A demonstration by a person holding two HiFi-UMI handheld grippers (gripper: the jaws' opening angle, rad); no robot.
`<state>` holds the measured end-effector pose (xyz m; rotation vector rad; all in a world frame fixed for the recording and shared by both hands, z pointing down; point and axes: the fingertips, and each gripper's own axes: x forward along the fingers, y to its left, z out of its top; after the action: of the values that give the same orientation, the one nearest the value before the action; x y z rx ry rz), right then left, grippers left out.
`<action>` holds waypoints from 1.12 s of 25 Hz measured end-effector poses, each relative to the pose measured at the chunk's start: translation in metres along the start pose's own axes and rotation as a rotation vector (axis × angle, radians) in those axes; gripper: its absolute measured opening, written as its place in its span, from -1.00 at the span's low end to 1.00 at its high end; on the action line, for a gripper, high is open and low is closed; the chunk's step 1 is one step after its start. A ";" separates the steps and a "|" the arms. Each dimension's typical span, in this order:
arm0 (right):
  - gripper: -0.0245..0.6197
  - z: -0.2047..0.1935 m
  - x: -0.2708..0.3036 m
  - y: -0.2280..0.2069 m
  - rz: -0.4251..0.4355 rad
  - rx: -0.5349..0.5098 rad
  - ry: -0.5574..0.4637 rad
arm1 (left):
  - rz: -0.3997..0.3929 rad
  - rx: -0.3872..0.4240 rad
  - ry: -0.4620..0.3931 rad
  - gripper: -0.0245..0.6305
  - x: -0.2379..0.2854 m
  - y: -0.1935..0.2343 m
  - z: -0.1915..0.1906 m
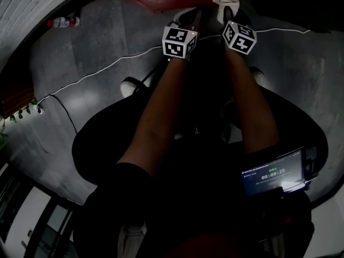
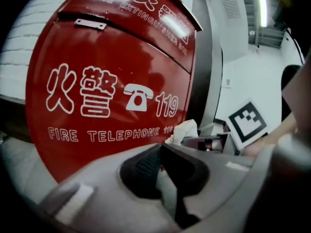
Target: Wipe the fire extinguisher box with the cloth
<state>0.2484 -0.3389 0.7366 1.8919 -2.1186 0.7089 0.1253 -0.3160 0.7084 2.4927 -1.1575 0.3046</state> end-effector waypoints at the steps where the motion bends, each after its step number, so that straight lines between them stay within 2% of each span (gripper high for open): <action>1: -0.61 0.001 -0.001 -0.005 -0.013 0.007 -0.001 | 0.003 0.002 0.000 -0.92 -0.004 0.000 0.001; 3: -0.61 0.005 -0.002 -0.009 -0.015 0.022 -0.017 | 0.008 0.003 -0.005 -0.92 -0.013 0.001 0.005; 6: -0.61 0.023 -0.018 0.003 0.039 0.022 -0.072 | 0.028 0.000 -0.033 -0.92 -0.033 -0.003 0.015; 9: -0.61 0.049 -0.050 0.033 0.151 -0.034 -0.140 | 0.043 0.000 -0.072 -0.92 -0.058 -0.018 0.035; 13: -0.61 0.080 -0.096 0.087 0.337 -0.174 -0.216 | 0.048 0.009 -0.150 -0.92 -0.089 -0.030 0.069; 18: -0.61 0.108 -0.139 0.134 0.475 -0.278 -0.284 | 0.041 0.070 -0.218 -0.92 -0.128 -0.042 0.109; 23: -0.61 0.171 -0.178 0.196 0.622 -0.327 -0.398 | 0.059 0.157 -0.355 -0.92 -0.189 -0.037 0.186; 28: -0.61 0.231 -0.260 0.238 0.684 -0.366 -0.450 | 0.026 0.191 -0.526 -0.92 -0.280 -0.070 0.272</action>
<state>0.0917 -0.2094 0.3675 1.1962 -2.9611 -0.0468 0.0107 -0.1968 0.3479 2.8224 -1.4081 -0.2677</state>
